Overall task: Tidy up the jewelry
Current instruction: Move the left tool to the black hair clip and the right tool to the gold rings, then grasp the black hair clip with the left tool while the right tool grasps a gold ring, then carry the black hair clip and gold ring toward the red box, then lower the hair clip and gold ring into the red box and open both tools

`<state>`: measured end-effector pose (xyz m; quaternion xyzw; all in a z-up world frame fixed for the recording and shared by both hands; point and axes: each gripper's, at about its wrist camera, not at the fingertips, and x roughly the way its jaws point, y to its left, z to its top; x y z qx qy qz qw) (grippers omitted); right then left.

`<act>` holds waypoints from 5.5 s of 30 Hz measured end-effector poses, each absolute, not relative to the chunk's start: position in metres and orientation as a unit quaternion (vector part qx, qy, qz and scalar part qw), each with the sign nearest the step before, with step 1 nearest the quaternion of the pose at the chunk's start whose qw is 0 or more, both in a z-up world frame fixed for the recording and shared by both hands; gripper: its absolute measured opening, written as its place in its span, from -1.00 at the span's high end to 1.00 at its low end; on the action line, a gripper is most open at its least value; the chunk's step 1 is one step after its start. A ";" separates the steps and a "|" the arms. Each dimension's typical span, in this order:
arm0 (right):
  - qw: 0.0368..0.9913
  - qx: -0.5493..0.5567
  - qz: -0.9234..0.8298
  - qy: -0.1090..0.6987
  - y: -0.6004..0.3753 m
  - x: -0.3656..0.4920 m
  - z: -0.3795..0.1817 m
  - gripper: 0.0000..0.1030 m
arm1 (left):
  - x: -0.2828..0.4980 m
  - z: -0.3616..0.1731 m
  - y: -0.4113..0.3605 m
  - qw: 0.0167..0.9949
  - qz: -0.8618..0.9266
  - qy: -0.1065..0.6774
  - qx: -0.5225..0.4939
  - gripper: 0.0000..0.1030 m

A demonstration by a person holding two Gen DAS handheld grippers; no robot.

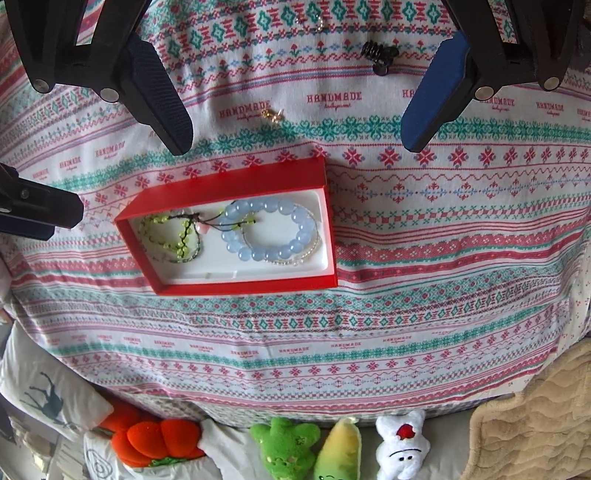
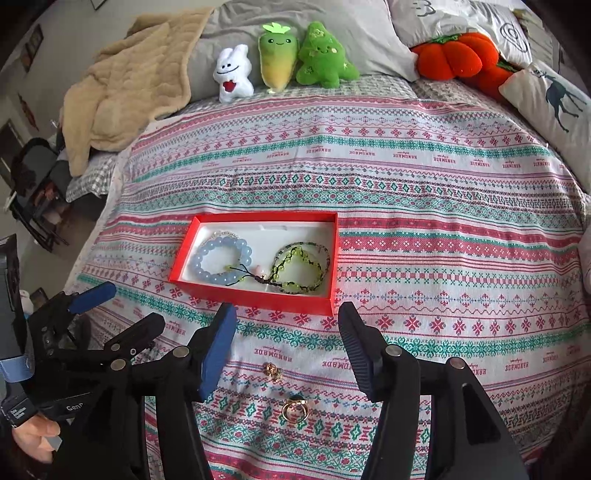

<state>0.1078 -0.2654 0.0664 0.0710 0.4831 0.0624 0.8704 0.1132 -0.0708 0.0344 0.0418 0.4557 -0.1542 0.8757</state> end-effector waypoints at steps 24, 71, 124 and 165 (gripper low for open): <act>0.829 -0.062 0.077 0.550 -0.239 0.043 -0.016 -0.45 | 0.068 -0.039 -0.014 0.846 -0.151 0.496 0.124 -0.85; 0.859 -0.056 0.088 0.501 -0.245 0.049 -0.054 -0.78 | 0.092 -0.050 -0.009 0.872 -0.201 0.438 0.086 0.57; 0.855 0.099 0.071 0.504 -0.255 0.101 0.029 0.52 | 0.125 0.025 -0.079 0.870 -0.197 0.452 -0.010 0.57; 0.847 0.153 0.056 0.505 -0.277 0.170 0.012 0.52 | 0.143 0.014 -0.106 0.880 -0.197 0.428 0.056 0.00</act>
